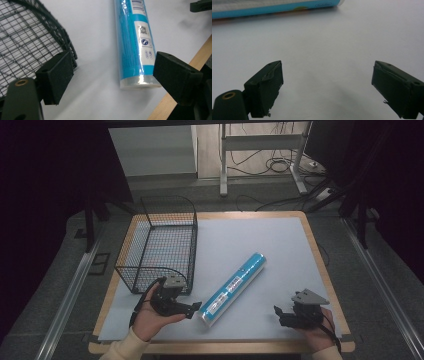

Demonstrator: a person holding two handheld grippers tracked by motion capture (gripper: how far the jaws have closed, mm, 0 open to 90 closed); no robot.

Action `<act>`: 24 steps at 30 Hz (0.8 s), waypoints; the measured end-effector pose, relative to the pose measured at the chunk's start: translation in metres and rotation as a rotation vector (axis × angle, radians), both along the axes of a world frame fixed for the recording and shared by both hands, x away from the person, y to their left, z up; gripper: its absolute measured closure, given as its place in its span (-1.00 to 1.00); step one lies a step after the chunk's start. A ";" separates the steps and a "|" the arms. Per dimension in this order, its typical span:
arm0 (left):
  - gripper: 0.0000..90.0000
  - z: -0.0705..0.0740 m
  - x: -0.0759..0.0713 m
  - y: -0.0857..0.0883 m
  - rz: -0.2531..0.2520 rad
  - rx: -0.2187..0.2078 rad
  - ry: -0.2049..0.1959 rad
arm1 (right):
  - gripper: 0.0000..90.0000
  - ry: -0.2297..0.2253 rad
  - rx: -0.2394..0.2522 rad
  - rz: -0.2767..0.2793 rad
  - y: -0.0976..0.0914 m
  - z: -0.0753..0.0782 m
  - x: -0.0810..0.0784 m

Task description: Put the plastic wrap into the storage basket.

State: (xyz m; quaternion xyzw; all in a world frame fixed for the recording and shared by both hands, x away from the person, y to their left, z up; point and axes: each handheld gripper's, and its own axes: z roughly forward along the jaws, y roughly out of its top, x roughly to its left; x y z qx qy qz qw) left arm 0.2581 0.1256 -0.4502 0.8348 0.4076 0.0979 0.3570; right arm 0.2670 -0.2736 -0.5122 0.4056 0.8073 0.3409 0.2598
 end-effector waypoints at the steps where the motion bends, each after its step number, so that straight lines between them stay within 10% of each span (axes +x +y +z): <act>1: -0.65 0.000 0.001 -0.001 0.001 0.000 0.003 | -0.77 0.001 0.005 0.000 0.000 0.000 0.000; 24: -0.65 -0.001 0.023 -0.047 -0.048 0.018 0.017 | -0.76 -0.027 0.014 -0.006 -0.001 0.003 -0.003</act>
